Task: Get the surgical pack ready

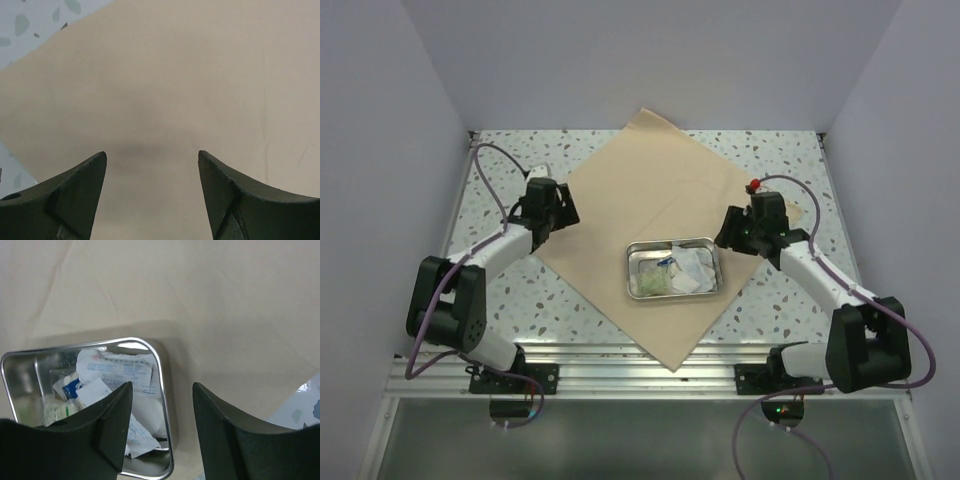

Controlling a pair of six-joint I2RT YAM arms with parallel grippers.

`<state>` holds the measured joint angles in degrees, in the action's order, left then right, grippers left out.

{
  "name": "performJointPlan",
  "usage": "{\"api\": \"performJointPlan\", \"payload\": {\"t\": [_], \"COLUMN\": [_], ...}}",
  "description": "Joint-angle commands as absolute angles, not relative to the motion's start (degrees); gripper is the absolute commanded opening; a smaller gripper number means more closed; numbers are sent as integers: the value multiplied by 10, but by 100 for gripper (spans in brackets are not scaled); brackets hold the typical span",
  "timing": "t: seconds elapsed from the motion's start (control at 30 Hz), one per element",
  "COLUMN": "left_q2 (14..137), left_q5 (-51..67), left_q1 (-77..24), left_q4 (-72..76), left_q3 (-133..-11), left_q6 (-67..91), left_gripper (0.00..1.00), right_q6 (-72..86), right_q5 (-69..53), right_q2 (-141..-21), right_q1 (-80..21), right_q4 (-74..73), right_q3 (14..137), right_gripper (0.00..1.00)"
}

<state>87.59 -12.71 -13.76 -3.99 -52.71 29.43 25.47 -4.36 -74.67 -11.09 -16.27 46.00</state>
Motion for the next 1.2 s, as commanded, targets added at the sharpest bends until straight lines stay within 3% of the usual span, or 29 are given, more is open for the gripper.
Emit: {"api": "performJointPlan", "payload": {"t": [0.0,0.2,0.33,0.5,0.53,0.8,1.17], "left_q2": [847,812,813,824,827,835,853], "left_q5": [-80,-60,-85,-104,-101,-99,-131], "left_q1": [-128,-128,-127,-120,-118,-98,-97], "left_q4": [-11,9,-15,-11,-9,9,1], "left_q3": [-491,-439,-425,-418,-417,-414,-434], "left_q6": [294,289,300,315,315,312,300], "left_gripper": [77,81,82,82,82,82,82], "right_q6": [206,175,178,207,215,278,242], "right_q5": [-83,-80,-72,-73,-76,-69,-68], "right_q2": [-757,-807,-845,-860,-860,-896,-978], "right_q1": [-120,-148,-164,-166,-167,-185,-213], "right_q4": [-180,-220,-225,-210,-196,-144,-157], "right_q3": [463,487,492,490,485,501,592], "right_gripper": [55,60,51,13,1,0,0]}}
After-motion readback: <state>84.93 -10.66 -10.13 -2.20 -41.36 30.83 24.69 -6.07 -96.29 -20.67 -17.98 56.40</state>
